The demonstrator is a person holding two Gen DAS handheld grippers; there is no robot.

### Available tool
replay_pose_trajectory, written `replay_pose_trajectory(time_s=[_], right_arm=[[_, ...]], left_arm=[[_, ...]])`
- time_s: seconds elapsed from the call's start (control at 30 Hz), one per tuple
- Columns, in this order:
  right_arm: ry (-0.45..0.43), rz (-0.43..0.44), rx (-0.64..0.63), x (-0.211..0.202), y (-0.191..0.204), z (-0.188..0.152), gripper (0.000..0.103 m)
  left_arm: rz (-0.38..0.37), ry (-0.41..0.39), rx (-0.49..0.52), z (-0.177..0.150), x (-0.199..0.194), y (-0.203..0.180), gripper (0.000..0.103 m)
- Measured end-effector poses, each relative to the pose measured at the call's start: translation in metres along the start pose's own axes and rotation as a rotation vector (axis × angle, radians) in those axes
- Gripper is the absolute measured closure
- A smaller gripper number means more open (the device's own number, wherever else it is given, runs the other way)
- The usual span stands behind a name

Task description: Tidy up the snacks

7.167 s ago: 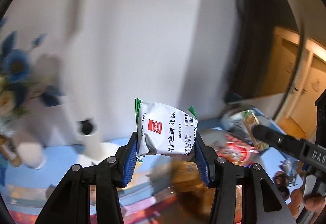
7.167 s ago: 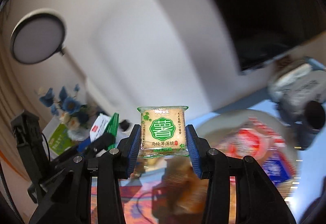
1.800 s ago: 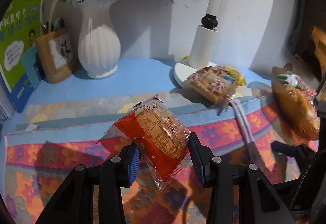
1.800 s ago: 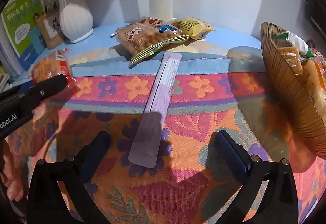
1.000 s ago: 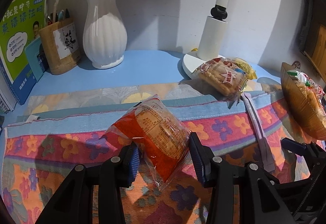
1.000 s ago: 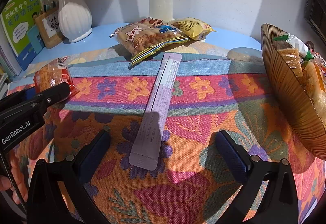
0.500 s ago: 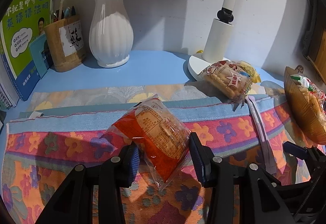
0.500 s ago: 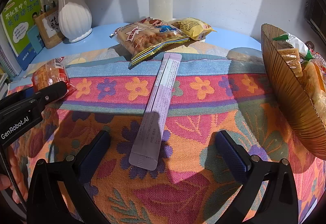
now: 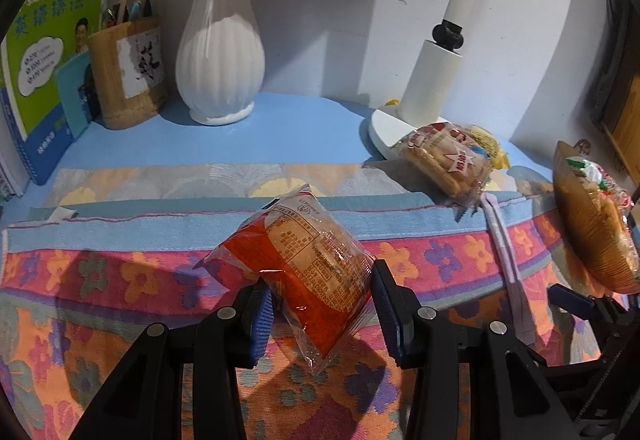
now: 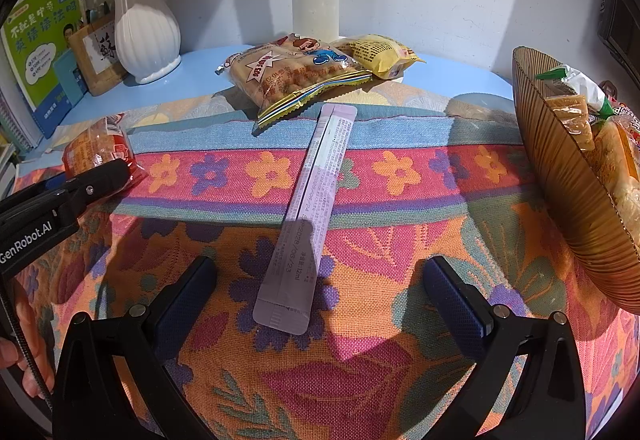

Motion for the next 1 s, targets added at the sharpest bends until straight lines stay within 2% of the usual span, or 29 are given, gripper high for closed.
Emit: replay_pose_trajectory(time_s=[0.63, 0.77, 0.8, 0.83, 0.87, 0.9, 0.93, 1.0], right_arm=[[0.007, 0.002, -0.008, 0.0, 0.001, 0.0, 0.0], [0.016, -0.009, 0.036, 0.004, -0.002, 0.005, 0.0], [0.014, -0.012, 0.035, 0.004, -0.002, 0.005, 0.007], [0.003, -0.018, 0.031, 0.002, -0.002, 0.005, 0.046], [-0.036, -0.025, 0.03, -0.006, -0.003, 0.007, 0.081], [-0.056, -0.026, 0.024, -0.012, -0.004, 0.008, 0.088], [-0.061, -0.019, 0.02, -0.014, -0.004, 0.007, 0.089], [-0.064, 0.104, 0.057, -0.014, -0.005, 0.004, 0.089]], left_arm=[[-0.008, -0.002, -0.002, -0.001, 0.001, 0.0, 0.059], [-0.009, -0.001, -0.005, -0.001, 0.001, 0.0, 0.059], [-0.011, -0.002, -0.007, -0.001, 0.001, 0.0, 0.059], [-0.014, -0.002, -0.01, -0.001, 0.001, 0.0, 0.059], [-0.014, -0.003, -0.01, -0.001, 0.001, -0.001, 0.059], [-0.014, -0.004, -0.011, -0.002, 0.001, -0.001, 0.059], [-0.02, -0.006, -0.007, -0.002, 0.001, -0.002, 0.059], [-0.022, -0.01, 0.001, -0.002, 0.0, -0.004, 0.059]])
Point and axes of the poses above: each gripper's, at about its wrist camera, not at the fingertips, and x roughly the way its jaws point, y to its left, z to its top, the point moved 8 cm from there along x, roughly the way its jaws point, and after that the axes turned 2 degrees about -y, right-handed, at the moved point
